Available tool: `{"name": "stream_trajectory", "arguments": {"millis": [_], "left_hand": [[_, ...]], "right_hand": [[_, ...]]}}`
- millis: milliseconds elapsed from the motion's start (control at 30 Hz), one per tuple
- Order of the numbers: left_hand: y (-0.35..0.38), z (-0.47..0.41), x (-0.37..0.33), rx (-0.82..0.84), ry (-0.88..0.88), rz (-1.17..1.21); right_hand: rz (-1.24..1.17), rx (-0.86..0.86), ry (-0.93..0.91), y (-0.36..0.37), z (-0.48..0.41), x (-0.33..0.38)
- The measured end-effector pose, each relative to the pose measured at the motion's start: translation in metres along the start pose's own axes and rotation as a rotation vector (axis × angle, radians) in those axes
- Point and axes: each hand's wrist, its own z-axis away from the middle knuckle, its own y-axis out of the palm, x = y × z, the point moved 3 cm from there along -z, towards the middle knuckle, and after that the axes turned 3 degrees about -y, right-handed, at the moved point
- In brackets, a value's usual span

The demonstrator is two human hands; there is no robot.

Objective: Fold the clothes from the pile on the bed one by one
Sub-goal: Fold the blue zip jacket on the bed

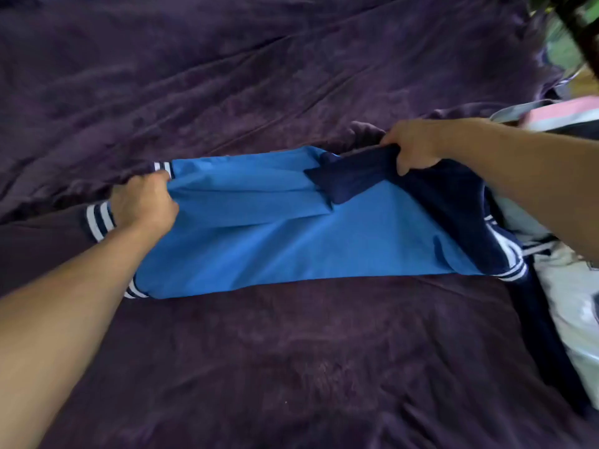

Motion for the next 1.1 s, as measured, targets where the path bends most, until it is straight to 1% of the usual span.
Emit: {"name": "stream_trajectory", "arguments": {"millis": [100, 167, 200, 233, 267, 300, 333, 367, 433, 500, 600, 667, 700, 733, 800, 833, 867, 900, 967, 1000, 1033, 1067, 1100], "left_hand": [[0.019, -0.032, -0.013, -0.06, -0.045, 0.035], [0.031, -0.04, -0.023, -0.119, -0.064, 0.077], [0.04, -0.039, -0.029, -0.122, -0.048, 0.091], [0.049, -0.034, -0.036, -0.106, -0.015, 0.096], [0.061, -0.026, -0.043, -0.079, 0.032, 0.094], [0.074, -0.015, -0.05, -0.043, 0.081, 0.096], [0.085, -0.004, -0.058, -0.005, 0.125, 0.096], [0.097, 0.006, -0.065, 0.045, 0.159, 0.088], [0.121, 0.02, -0.073, 0.216, 0.152, 0.062], [0.143, 0.021, -0.074, 0.368, 0.106, 0.037], [0.15, 0.006, -0.079, 0.461, 0.067, 0.035], [0.138, -0.001, -0.093, 0.445, 0.053, 0.056], [0.127, -0.001, -0.103, 0.378, 0.075, 0.095], [0.115, 0.0, -0.116, 0.278, 0.131, 0.149], [0.09, 0.009, -0.151, 0.072, 0.331, 0.254], [0.079, 0.018, -0.171, 0.0, 0.46, 0.302], [0.072, 0.028, -0.193, -0.033, 0.588, 0.34], [0.069, 0.04, -0.215, -0.027, 0.703, 0.36], [0.072, 0.061, -0.253, 0.041, 0.862, 0.333], [0.077, 0.068, -0.268, 0.104, 0.894, 0.296], [0.084, 0.074, -0.279, 0.186, 0.892, 0.251], [0.092, 0.078, -0.287, 0.265, 0.877, 0.2], [0.099, 0.079, -0.293, 0.326, 0.856, 0.155]], "right_hand": [[0.149, -0.086, 0.102, -0.005, -0.042, -0.016], [0.261, -0.262, 0.168, 0.002, -0.054, -0.024], [0.271, -0.39, 0.146, 0.008, -0.054, -0.024], [0.253, -0.526, 0.073, 0.018, -0.051, -0.019], [0.238, -0.644, -0.032, 0.032, -0.045, -0.012], [0.237, -0.717, -0.14, 0.052, -0.039, -0.004], [0.252, -0.719, -0.218, 0.073, -0.036, 0.002], [0.277, -0.654, -0.234, 0.096, -0.035, 0.003], [0.263, -0.457, -0.125, 0.131, -0.042, -0.013], [0.197, -0.351, -0.004, 0.146, -0.051, -0.034], [0.166, -0.319, 0.045, 0.147, -0.061, -0.041], [0.086, -0.372, 0.045, 0.138, -0.05, -0.032], [0.006, -0.454, 0.052, 0.135, -0.037, -0.029], [-0.095, -0.581, 0.054, 0.132, -0.019, -0.027], [-0.285, -0.889, 0.11, 0.134, 0.027, -0.036], [-0.395, -0.984, 0.204, 0.143, 0.05, -0.046], [-0.522, -1.04, 0.343, 0.153, 0.073, -0.056], [-0.673, -1.065, 0.524, 0.168, 0.094, -0.069], [-1.007, -1.06, 0.897, 0.202, 0.123, -0.087], [-1.212, -1.002, 1.026, 0.217, 0.129, -0.091], [-1.452, -0.911, 1.079, 0.229, 0.128, -0.09], [-1.701, -0.794, 1.072, 0.237, 0.122, -0.086], [-1.909, -0.687, 1.025, 0.24, 0.113, -0.082]]}}
